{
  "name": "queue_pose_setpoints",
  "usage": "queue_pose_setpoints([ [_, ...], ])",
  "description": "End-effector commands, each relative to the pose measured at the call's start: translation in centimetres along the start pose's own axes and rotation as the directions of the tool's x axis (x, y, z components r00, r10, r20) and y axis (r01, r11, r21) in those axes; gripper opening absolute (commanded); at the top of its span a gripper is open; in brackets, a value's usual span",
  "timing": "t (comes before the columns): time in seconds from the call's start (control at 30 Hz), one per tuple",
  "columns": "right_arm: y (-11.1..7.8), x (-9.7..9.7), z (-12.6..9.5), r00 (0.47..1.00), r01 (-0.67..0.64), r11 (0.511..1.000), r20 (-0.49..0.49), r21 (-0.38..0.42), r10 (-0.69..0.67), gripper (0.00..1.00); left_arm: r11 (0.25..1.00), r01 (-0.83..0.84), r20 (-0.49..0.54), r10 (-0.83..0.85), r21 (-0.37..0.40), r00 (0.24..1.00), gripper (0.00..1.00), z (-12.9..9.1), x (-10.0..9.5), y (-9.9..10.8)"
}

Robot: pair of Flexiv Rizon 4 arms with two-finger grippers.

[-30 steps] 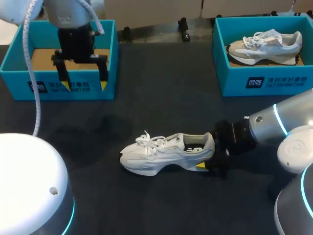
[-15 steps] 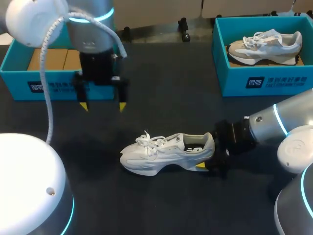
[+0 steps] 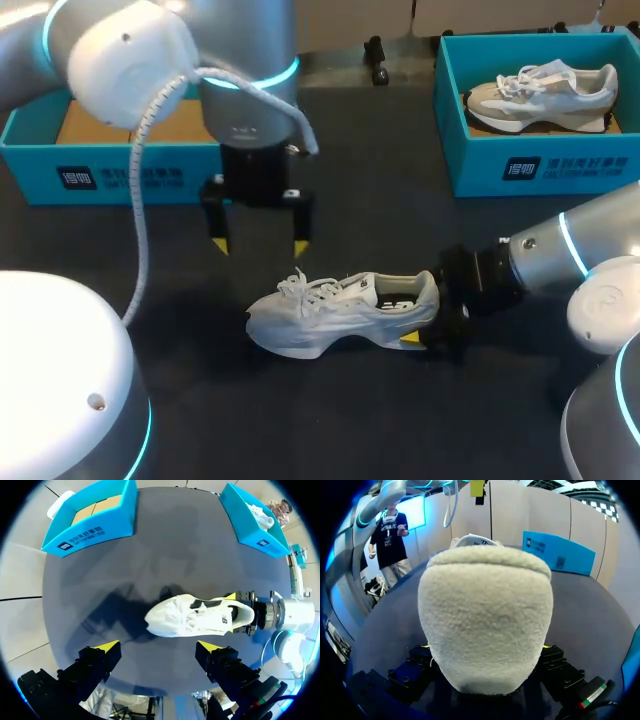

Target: Take the shoe out of the shoebox, open the shoe tongue, remove and reinsert the insole, then place the shoe into the shoebox

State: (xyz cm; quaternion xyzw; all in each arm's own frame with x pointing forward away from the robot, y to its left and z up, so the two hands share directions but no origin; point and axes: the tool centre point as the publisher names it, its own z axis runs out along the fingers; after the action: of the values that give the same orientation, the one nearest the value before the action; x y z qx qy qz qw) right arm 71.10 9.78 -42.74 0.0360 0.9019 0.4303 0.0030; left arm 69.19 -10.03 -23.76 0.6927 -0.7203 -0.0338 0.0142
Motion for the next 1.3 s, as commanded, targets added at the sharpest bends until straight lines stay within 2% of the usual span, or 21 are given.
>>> queue_pose_setpoints([
  [0.03, 0.0, -0.1, 0.1, 1.0, -0.002, 1.0, 0.002, 0.005, 0.002, 0.0, 1.0, -0.008, 0.023, 0.009, -0.009, 1.0, 1.0, 1.3, 2.2, -0.1],
  [0.2, 0.0, -0.1, 0.1, 1.0, -0.002, 1.0, 0.002, 0.005, 0.002, 0.0, 1.0, -0.015, 0.017, 0.016, -0.02, 1.0, 1.0, 2.2, 3.9, -0.2],
  [0.6, 0.0, -0.1, 0.1, 1.0, -0.002, 1.0, 0.002, 0.005, 0.002, 0.0, 0.995, -0.099, -0.009, 0.099, 0.016, 0.995, 1.0, 4.0, 8.0, 0.0],
  [1.03, 0.0, -0.1, 0.1, 1.0, -0.002, 1.0, 0.002, 0.005, 0.002, 0.0, 0.985, -0.159, -0.036, 0.161, 0.064, 0.986, 1.0, 5.4, 12.2, -1.5],
  [1.3, 0.0, -0.1, 0.1, 1.0, -0.002, 1.0, 0.002, 0.005, 0.002, 0.0, 0.975, -0.212, -0.031, 0.215, 0.071, 0.976, 1.0, 7.2, 13.6, -2.4],
])
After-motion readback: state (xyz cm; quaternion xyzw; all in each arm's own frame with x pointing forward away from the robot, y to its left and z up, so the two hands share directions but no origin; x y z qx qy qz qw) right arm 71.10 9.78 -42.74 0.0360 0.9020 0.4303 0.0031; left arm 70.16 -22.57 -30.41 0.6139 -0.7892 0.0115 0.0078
